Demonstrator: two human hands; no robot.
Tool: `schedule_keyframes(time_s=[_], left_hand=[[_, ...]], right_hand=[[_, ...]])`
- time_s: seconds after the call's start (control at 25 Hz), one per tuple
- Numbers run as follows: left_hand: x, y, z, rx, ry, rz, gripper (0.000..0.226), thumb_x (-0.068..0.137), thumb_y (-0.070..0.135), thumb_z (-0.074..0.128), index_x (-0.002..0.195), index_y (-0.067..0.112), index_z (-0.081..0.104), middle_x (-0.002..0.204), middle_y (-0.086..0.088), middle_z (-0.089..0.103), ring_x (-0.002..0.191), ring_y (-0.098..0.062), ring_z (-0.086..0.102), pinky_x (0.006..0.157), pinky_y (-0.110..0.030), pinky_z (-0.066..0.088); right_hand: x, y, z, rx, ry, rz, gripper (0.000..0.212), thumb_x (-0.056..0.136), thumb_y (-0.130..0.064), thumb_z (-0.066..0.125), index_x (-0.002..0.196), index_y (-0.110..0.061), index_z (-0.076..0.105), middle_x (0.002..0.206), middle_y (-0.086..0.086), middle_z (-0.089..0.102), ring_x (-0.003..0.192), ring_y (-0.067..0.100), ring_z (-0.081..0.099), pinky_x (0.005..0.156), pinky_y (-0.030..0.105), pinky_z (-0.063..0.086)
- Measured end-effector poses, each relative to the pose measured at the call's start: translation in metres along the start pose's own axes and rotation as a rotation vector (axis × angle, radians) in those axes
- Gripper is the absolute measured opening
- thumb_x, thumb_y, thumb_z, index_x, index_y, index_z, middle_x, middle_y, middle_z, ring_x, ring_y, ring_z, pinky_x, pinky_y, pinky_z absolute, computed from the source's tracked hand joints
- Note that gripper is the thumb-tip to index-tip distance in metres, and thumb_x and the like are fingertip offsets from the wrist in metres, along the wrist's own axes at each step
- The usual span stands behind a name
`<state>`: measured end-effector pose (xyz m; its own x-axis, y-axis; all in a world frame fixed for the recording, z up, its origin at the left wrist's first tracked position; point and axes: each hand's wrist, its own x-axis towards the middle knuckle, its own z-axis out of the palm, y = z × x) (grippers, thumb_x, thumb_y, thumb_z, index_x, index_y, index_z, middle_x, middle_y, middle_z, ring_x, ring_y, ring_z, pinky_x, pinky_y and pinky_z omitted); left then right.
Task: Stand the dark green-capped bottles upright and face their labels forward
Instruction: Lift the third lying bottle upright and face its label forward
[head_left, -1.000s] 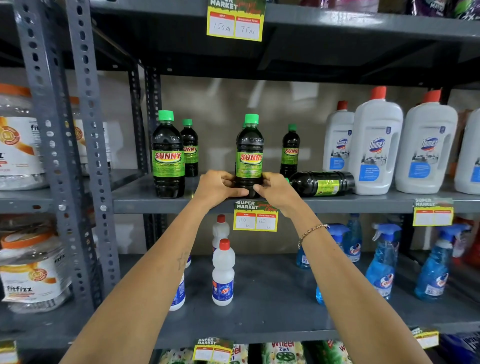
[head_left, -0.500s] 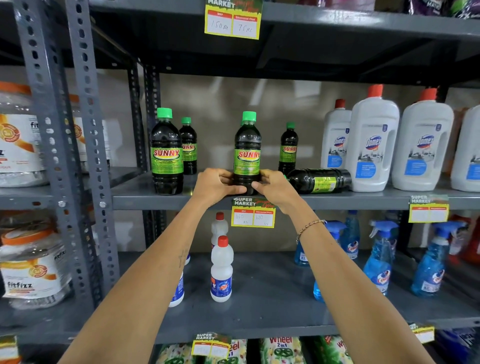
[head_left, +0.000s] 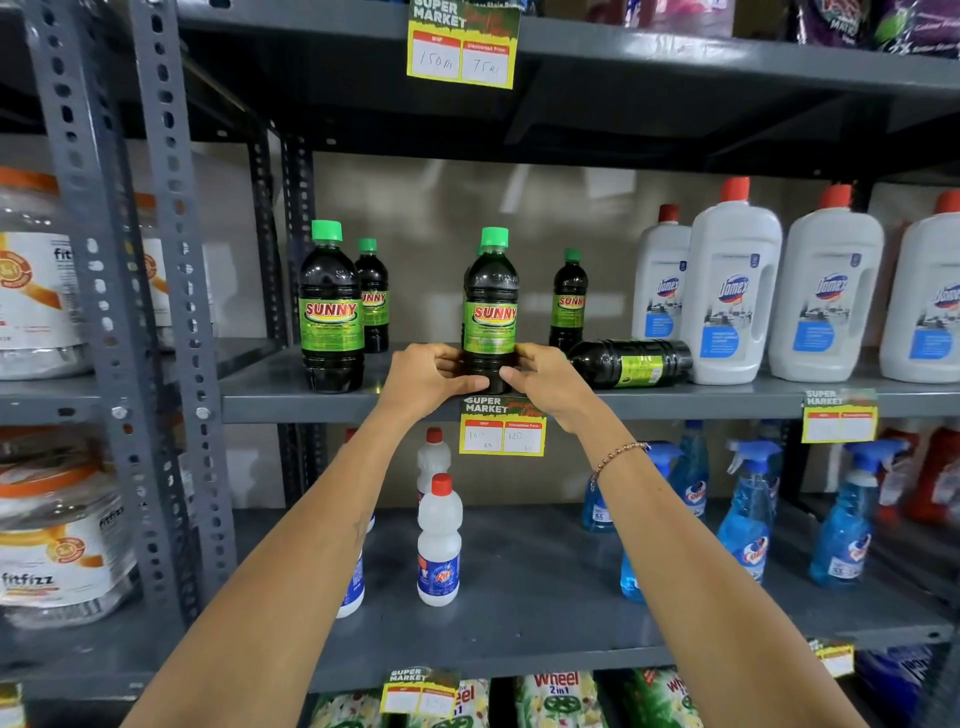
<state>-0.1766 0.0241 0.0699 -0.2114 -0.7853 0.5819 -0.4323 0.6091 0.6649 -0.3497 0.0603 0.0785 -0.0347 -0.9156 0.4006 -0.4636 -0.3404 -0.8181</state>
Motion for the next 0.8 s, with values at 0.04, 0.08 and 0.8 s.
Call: schedule_keyframes(time_s=[0.04, 0.08, 0.8], left_hand=[[-0.001, 0.000, 0.000, -0.012, -0.012, -0.002, 0.054, 0.068, 0.028, 0.085, 0.114, 0.005, 0.067, 0.108, -0.009, 0.072, 0.089, -0.011, 0.067, 0.078, -0.015, 0.051], [-0.003, 0.000, -0.001, -0.030, -0.008, -0.010, 0.054, 0.069, 0.027, 0.084, 0.114, 0.005, 0.066, 0.106, -0.008, 0.072, 0.088, -0.011, 0.067, 0.077, -0.014, 0.051], [-0.030, 0.025, 0.144, 0.697, 0.322, 0.417, 0.043, 0.098, 0.033, 0.036, 0.108, 0.000, 0.061, 0.102, -0.015, 0.064, 0.096, -0.031, 0.059, 0.096, -0.043, 0.045]], right_hand=[[0.000, 0.000, 0.000, 0.000, -0.003, 0.000, 0.037, 0.093, -0.008, 0.056, 0.130, -0.010, 0.055, 0.126, 0.006, 0.064, 0.115, 0.020, 0.060, 0.103, 0.043, 0.047], [-0.002, -0.001, 0.001, -0.001, -0.010, -0.003, 0.036, 0.093, -0.008, 0.055, 0.130, -0.010, 0.055, 0.125, 0.006, 0.065, 0.115, 0.020, 0.060, 0.103, 0.043, 0.047], [0.022, 0.008, -0.142, -0.670, -0.139, 0.044, 0.076, 0.073, -0.002, 0.072, 0.141, -0.015, 0.040, 0.147, 0.007, 0.041, 0.134, 0.024, 0.041, 0.111, 0.034, 0.034]])
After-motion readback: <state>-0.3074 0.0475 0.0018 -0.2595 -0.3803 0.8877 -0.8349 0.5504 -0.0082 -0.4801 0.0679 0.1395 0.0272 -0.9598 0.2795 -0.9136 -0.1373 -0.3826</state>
